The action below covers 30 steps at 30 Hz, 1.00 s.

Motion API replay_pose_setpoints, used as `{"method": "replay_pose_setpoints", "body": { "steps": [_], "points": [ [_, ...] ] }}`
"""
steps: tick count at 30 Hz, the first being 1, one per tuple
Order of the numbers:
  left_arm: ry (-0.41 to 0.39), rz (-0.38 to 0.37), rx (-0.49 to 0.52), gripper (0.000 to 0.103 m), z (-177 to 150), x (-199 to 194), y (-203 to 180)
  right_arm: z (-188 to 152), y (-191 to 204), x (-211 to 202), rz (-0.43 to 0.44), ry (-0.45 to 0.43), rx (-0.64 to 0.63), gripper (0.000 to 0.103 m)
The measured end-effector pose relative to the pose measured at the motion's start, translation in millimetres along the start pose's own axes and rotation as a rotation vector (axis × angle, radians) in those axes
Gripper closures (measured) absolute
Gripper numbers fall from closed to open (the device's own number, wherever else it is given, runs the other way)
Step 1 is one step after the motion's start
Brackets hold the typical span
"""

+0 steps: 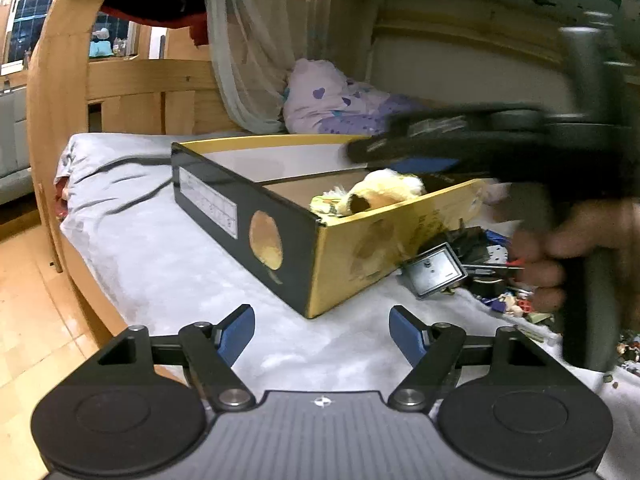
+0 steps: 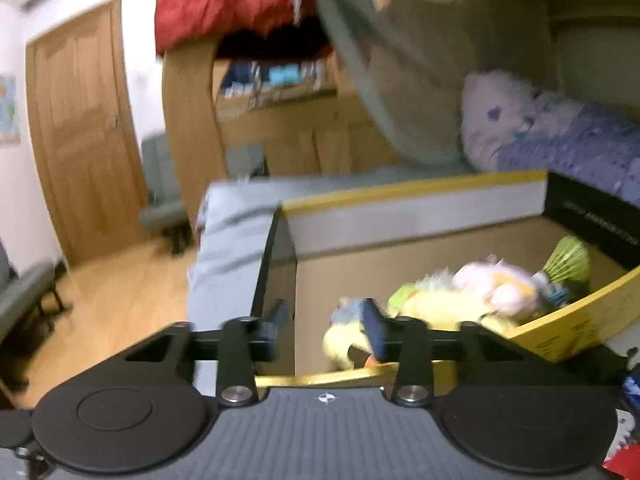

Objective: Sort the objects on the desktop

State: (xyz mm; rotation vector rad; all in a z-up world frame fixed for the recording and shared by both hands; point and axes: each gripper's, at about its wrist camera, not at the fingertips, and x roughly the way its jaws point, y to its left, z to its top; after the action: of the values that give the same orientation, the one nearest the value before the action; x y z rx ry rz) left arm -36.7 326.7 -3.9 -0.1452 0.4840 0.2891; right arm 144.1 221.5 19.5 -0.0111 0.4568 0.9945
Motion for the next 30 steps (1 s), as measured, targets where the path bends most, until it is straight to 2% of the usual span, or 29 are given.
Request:
{"method": "replay_pose_setpoints", "body": {
  "steps": [2, 6, 8, 10, 12, 14, 16, 18, 20, 21, 23, 28, 30],
  "points": [
    [0.007, -0.002, -0.03, 0.027, -1, 0, 7, -2, -5, -22, -0.018, -0.06, 0.035, 0.046],
    [0.003, 0.01, -0.073, 0.027, -1, -4, 14, -14, -10, -59, -0.059, -0.084, 0.111, 0.04],
    [-0.018, 0.024, -0.045, 0.027, -2, -10, 10, -37, -10, -91, -0.11, -0.127, 0.197, 0.013],
    [-0.039, 0.029, -0.013, 0.025, -3, -16, 5, -70, -7, -125, -0.189, -0.176, 0.302, 0.002],
    [-0.044, 0.006, 0.001, 0.023, 0, -21, 2, -110, 3, -161, -0.314, -0.199, 0.347, 0.0],
    [-0.04, -0.005, -0.013, 0.023, 4, -29, -3, -140, 13, -188, -0.414, -0.159, 0.308, 0.0],
    [-0.048, -0.049, -0.067, 0.021, 6, -42, -9, -157, 17, -207, -0.434, -0.108, 0.277, 0.0],
    [-0.052, -0.081, -0.079, 0.018, 6, -56, -23, -167, 18, -231, -0.484, -0.114, 0.266, 0.0],
    [-0.059, -0.039, -0.035, 0.011, 4, -69, -45, -171, 16, -251, -0.511, -0.129, 0.27, 0.0],
    [-0.071, 0.024, 0.0, 0.002, 1, -76, -59, -172, 15, -259, -0.532, -0.13, 0.275, 0.0],
    [-0.117, 0.122, 0.059, 0.001, -4, -89, -83, -175, 14, -275, -0.578, -0.134, 0.286, 0.0],
    [-0.129, 0.127, 0.121, 0.001, -15, -110, -127, -191, 8, -314, -0.673, -0.109, 0.277, 0.0],
    [-0.111, 0.159, 0.195, 0.001, -20, -112, -152, -197, 7, -331, -0.698, -0.122, 0.278, 0.0]
  ]
}}
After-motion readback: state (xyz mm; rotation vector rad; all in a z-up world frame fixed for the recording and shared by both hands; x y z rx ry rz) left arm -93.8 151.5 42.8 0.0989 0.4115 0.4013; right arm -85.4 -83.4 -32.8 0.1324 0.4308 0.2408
